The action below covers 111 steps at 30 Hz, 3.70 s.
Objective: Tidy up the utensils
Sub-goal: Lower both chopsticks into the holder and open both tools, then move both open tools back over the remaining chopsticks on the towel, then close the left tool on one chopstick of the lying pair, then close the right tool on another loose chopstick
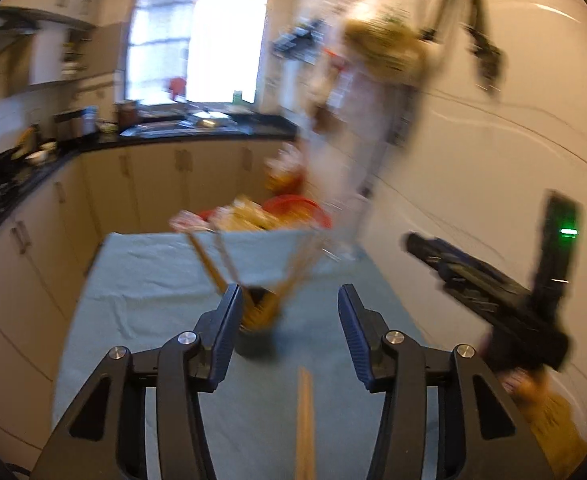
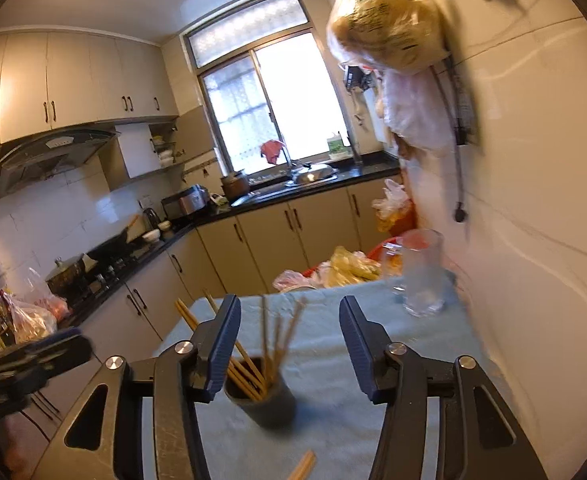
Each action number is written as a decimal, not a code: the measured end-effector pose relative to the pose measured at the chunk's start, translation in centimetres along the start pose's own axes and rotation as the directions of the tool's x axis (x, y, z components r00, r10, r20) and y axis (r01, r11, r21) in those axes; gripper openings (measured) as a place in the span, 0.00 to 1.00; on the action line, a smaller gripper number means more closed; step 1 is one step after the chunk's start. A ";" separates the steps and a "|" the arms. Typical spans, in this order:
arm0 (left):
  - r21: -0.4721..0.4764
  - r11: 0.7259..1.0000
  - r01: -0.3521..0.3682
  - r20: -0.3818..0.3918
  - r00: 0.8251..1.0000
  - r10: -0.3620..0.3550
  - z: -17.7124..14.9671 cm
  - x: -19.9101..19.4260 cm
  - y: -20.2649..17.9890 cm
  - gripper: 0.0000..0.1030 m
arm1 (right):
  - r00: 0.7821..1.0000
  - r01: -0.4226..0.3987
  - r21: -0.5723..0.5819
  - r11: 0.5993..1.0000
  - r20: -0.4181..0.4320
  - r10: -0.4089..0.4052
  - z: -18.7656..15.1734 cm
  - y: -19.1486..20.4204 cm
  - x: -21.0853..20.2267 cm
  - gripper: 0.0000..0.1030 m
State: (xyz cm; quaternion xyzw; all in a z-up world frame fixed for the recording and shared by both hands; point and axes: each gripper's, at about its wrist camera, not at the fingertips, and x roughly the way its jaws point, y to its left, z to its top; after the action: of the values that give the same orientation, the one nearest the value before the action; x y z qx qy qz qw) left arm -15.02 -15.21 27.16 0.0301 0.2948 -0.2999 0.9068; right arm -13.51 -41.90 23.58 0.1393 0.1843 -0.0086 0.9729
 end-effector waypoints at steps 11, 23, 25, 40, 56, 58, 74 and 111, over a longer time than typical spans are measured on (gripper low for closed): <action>0.179 0.951 0.251 -0.063 0.968 -0.244 0.5 -7.8 -14.3 0.55 | 0.937 0.239 0.040 0.970 -0.273 -0.220 -8.2 -6.9 -4.5 0.58; 0.232 0.947 0.222 -0.185 0.966 -0.181 -1.6 -5.4 -15.4 0.57 | 0.904 0.275 0.127 0.953 -0.371 -0.212 -12.5 -9.9 -5.4 0.58; 0.243 0.948 0.206 -0.189 0.968 -0.162 -1.9 -4.7 -14.4 0.59 | 0.905 0.262 0.127 0.957 -0.377 -0.198 -12.8 -9.6 -5.1 0.58; -0.263 0.959 0.108 -0.387 0.899 -0.207 -13.9 11.8 5.7 0.60 | 0.872 0.045 0.095 0.994 -0.490 0.007 -19.2 -4.5 -0.9 0.58; -0.047 0.990 0.136 -0.472 0.870 -0.142 -19.8 16.4 2.3 0.20 | 0.855 -0.019 0.083 0.996 -0.516 0.060 -21.2 -2.3 0.4 0.58; -0.044 0.990 0.132 -0.470 0.872 -0.137 -19.8 16.7 2.4 0.18 | 0.854 -0.018 0.085 0.996 -0.517 0.060 -21.3 -2.3 0.4 0.58; -0.216 0.975 -0.045 -0.484 0.873 -0.067 -19.7 16.0 6.1 0.07 | 0.833 -0.046 0.032 0.998 -0.550 0.056 -21.8 -0.8 1.5 0.58; -0.345 0.933 -0.103 -0.506 0.858 -0.092 -16.8 19.2 10.5 0.30 | 0.734 0.057 -0.095 0.994 -0.671 -0.107 -18.9 -2.7 10.2 0.33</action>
State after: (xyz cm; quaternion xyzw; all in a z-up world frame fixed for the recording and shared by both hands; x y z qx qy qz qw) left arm -5.39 -12.77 1.45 -0.0566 0.5755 -0.2190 0.7859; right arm -10.94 -38.95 2.28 0.0916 0.5300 0.0059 0.8430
